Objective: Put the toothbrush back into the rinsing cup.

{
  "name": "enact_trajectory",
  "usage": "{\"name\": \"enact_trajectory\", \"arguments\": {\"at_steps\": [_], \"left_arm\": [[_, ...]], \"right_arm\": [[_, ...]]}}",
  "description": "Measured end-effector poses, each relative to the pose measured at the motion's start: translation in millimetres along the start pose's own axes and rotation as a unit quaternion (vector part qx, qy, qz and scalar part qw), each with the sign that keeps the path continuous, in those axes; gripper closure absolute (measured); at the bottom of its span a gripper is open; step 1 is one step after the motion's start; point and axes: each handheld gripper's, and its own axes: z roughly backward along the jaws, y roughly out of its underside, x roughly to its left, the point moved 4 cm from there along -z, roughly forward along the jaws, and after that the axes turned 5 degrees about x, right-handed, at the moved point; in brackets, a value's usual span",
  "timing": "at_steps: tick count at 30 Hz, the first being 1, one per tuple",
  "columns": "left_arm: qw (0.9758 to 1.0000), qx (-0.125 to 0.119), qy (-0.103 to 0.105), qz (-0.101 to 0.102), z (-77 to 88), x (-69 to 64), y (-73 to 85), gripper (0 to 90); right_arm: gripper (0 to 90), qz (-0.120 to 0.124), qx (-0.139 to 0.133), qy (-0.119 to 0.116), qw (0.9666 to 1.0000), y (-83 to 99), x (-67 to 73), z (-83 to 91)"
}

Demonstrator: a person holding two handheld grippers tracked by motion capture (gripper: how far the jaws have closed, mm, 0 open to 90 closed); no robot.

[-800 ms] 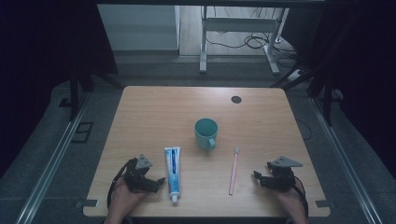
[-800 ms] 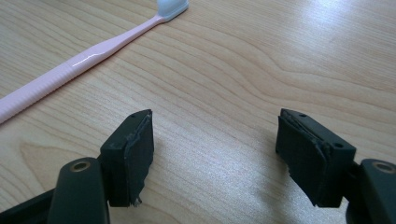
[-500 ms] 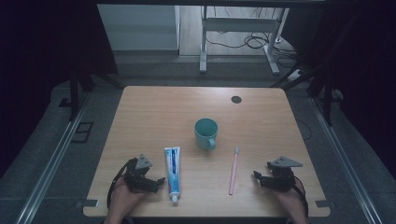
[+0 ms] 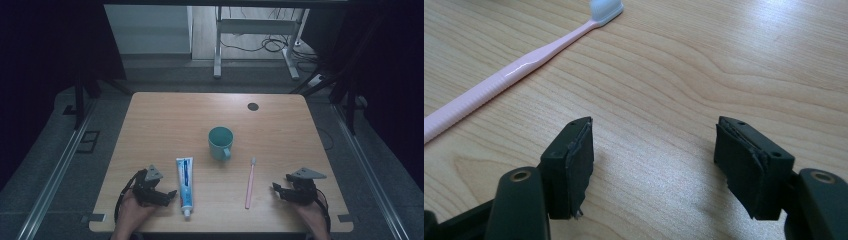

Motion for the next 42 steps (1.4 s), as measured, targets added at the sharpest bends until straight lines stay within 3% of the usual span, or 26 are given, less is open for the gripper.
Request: {"name": "enact_trajectory", "arguments": {"at_steps": [7, 10, 19, 25, 33, 42], "left_arm": [[1.0000, 0.000, 0.000, 0.000, 0.0, 0.0, 0.0, 0.0], [1.0000, 0.000, 0.000, 0.000, 0.0, 0.0, 0.0, 0.0], [1.0000, 0.000, 0.000, 0.000, -0.1, 0.0, 0.0, 0.0], [1.0000, 0.000, 0.000, 0.000, 0.0, 0.1, 0.0, 0.0], [1.0000, 0.000, 0.000, 0.000, 0.0, 0.2, 0.0, 0.0], [1.0000, 0.000, 0.000, 0.000, -0.1, 0.4, -0.2, 0.0]], "right_arm": [[37.4, -0.014, 0.016, -0.008, 0.9997, -1.9, 1.0, 3.3], [40.2, -0.006, 0.023, -0.007, 0.9997, -2.3, 2.9, 3.7], [61.9, 0.016, 0.020, -0.010, 0.9996, -7.8, 9.5, 9.0], [75.2, 0.029, 0.028, -0.039, 0.9984, -10.4, 15.8, 7.2], [86.3, 0.052, 0.028, -0.064, 0.9962, -19.3, 28.7, 7.2], [88.2, 0.069, 0.025, -0.087, 0.9935, -27.7, 41.2, 3.6]]}}
